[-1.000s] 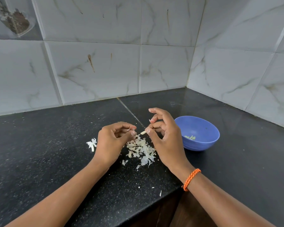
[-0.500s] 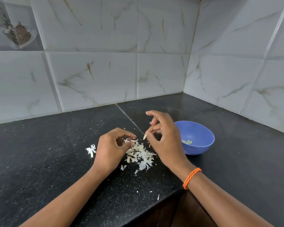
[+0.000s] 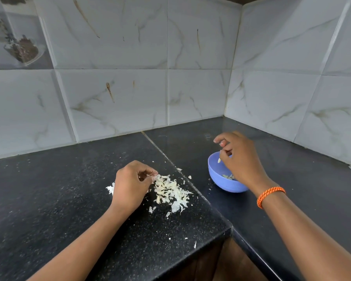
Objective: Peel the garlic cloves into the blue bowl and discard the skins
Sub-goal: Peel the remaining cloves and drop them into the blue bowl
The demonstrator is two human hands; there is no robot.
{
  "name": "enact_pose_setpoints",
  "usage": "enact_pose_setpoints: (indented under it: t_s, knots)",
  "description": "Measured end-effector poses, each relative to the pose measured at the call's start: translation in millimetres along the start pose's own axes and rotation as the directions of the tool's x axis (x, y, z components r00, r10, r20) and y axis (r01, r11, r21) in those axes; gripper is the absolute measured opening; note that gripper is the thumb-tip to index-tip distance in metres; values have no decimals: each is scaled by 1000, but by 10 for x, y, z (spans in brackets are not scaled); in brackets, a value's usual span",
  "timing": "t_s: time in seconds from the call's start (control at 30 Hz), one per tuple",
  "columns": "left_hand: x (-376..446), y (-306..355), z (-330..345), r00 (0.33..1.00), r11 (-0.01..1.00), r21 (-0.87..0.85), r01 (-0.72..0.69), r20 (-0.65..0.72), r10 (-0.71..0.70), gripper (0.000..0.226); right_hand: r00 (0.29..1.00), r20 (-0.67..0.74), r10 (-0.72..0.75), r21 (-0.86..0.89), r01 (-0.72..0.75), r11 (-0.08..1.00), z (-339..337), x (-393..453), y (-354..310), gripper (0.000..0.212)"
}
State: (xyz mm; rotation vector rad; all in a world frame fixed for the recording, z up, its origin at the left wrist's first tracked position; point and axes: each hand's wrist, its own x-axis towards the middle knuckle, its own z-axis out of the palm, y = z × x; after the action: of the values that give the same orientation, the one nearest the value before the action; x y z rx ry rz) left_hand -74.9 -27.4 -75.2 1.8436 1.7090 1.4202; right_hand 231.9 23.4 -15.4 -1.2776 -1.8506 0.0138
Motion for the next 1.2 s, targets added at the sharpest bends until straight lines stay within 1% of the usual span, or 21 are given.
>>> enact_pose_setpoints:
  t_s: [0.07,0.13,0.27,0.33,0.4,0.47,0.53,0.57,0.6,0.67,0.8,0.9,1.1,1.17,1.2]
  knots:
    - [9,4,-23,1000,1000,27,11,0,-11,22,1000,26,7,20,-7,1000,16,0,-5,43]
    - [27,20,-49,999,999,14,35,-10,-35,25,999,45,-4,29,3,1000,24,2,-26,42]
    - [56,39,-79,998,997,-43,60,-21,-60,18,998,54,-29,38,27,999,31,3,-116,39]
    - [58,39,-90,998,993,-101,63,-22,-66,15,998,42,-50,105,45,993,55,-21,-231,33]
    - [74,19,-105,997,991,-115,64,-27,-67,10,994,58,-98,186,85,979,113,-87,-446,20]
    - [95,-25,-115,998,995,-70,65,-7,-66,7,974,150,-168,210,134,968,222,-203,-695,6]
    - [98,-76,-116,999,998,56,35,32,-37,10,926,288,-245,185,198,963,388,-358,-900,11]
    - [88,-91,-116,999,990,138,12,45,-18,10,896,349,-276,164,231,959,485,-438,-969,8]
    - [74,-99,-113,999,980,197,-6,51,-4,10,865,399,-303,149,265,953,573,-516,-1016,4]
    - [58,-99,-109,998,969,243,-39,58,25,10,828,452,-333,103,323,941,724,-625,-1045,7]
    - [57,-121,-92,993,951,288,-107,78,88,16,849,440,-294,48,304,951,802,-643,-1002,13]
    - [29,-115,-65,990,936,330,-123,99,95,14,828,470,-304,-12,351,936,831,-661,-990,20]
    - [11,-94,-43,986,916,373,-149,128,108,15,831,456,-319,-42,378,925,873,-669,-981,17]
    - [13,-87,-42,987,926,348,-149,105,120,15,849,413,-329,-22,370,929,878,-670,-989,16]
    - [17,-88,-41,987,935,318,-155,96,131,15,871,381,-310,9,331,943,871,-658,-993,15]
